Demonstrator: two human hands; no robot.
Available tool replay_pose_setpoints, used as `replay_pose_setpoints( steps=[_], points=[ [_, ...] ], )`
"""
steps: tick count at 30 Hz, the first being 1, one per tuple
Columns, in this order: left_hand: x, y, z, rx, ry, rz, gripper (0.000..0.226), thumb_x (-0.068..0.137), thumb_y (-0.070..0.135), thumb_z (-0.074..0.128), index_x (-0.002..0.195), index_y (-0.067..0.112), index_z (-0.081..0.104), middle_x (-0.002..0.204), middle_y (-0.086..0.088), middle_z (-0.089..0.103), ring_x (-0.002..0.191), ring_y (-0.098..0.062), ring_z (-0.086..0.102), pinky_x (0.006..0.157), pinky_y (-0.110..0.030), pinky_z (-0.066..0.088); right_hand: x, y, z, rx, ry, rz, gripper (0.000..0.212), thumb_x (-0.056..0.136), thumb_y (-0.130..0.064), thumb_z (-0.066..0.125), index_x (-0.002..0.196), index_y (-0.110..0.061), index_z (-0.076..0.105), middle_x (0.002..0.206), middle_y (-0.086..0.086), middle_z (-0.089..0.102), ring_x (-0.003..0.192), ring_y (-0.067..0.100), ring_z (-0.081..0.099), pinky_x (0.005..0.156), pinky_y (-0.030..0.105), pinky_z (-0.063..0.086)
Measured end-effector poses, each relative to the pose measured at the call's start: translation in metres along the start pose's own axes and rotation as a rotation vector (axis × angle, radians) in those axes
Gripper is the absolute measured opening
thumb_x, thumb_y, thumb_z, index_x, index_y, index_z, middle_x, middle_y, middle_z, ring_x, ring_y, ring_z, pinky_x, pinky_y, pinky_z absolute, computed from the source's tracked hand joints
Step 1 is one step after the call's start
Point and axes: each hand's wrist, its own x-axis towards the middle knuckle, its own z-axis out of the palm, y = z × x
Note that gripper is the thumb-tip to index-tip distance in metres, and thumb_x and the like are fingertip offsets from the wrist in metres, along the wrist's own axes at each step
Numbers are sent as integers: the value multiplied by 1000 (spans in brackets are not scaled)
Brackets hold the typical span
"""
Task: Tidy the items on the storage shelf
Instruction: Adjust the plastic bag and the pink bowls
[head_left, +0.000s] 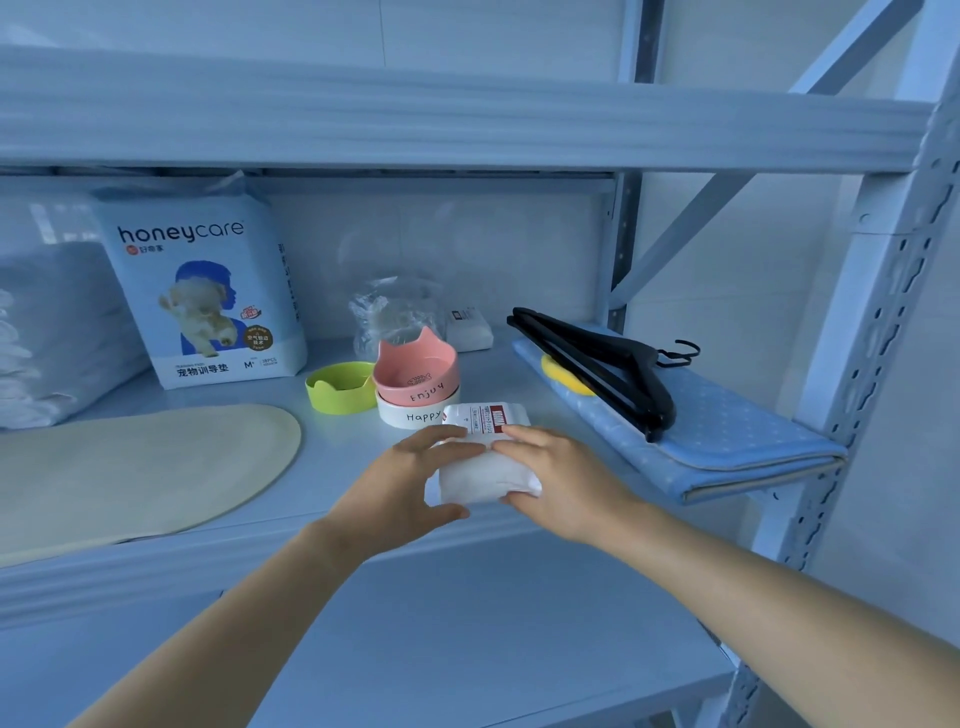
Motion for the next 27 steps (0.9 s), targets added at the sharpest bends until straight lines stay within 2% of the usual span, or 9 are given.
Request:
replay_pose_setpoints(
  steps=[3, 5, 8, 13, 15, 17, 23, 25, 27],
  points=[
    [-3, -1, -4, 77, 13, 16, 67, 74, 24, 77, 133, 36, 48, 139, 14, 43, 123, -7, 46, 94, -20, 41, -1, -4, -4, 23, 32, 26, 41, 80, -25, 69, 119, -12, 60, 136, 5, 52, 122, 22, 50, 99, 29, 40],
    [-3, 1, -7, 61, 59, 43, 63, 75, 22, 76, 131, 35, 49, 137, 13, 47, 120, -9, 49, 92, -19, 42, -1, -8, -10, 52, 50, 41, 36, 79, -23, 70, 112, -11, 63, 127, 4, 58, 114, 24, 55, 93, 34, 46],
    [3, 7, -12, 8, 105, 104, 57, 77, 19, 74, 128, 32, 54, 131, 12, 53, 113, -10, 53, 90, -17, 42, 0, -12, -20, 89, 90, 65, 30, 78, -19, 69, 107, -14, 65, 116, 0, 64, 105, 23, 59, 83, 30, 47],
    [15, 16, -27, 19, 199, 198, 52, 80, 17, 71, 128, 31, 55, 130, 10, 54, 112, -9, 53, 86, -19, 45, 4, -16, -42, 87, 232, 89, 35, 77, -11, 69, 111, -14, 67, 122, 1, 64, 111, 20, 59, 92, 26, 45],
    [23, 18, -34, 21, 246, 225, 52, 80, 18, 72, 128, 30, 55, 130, 9, 54, 112, -9, 53, 88, -21, 46, 8, -16, -53, 81, 290, 53, 32, 74, -7, 69, 106, -12, 68, 117, 2, 67, 106, 22, 61, 89, 30, 49],
    [31, 20, -40, 22, 280, 243, 53, 80, 19, 72, 128, 32, 53, 130, 11, 54, 112, -5, 51, 88, -15, 41, 13, -14, -64, 59, 330, 39, 31, 73, -6, 69, 104, -12, 69, 115, 2, 67, 102, 23, 62, 84, 31, 51],
    [56, 0, -46, -18, 304, 182, 58, 86, 21, 65, 137, 31, 39, 127, 27, 37, 113, 0, 43, 90, -11, 37, 47, 1, -74, 29, 378, 32, 34, 75, -7, 69, 108, -14, 69, 117, 0, 67, 104, 22, 63, 84, 24, 46],
    [68, -8, -46, -37, 289, 158, 57, 88, 22, 62, 139, 30, 37, 130, 24, 37, 113, -1, 44, 92, -14, 41, 63, 9, -74, 33, 376, 23, 33, 75, -6, 68, 108, -12, 69, 114, 1, 68, 100, 24, 63, 82, 29, 50],
    [82, -15, -46, -43, 269, 149, 56, 89, 22, 60, 140, 28, 36, 136, 17, 39, 115, -3, 45, 92, -17, 42, 79, 19, -74, 37, 342, 14, 28, 75, -5, 67, 102, -12, 70, 100, -1, 70, 87, 22, 61, 72, 30, 49]
  ],
)
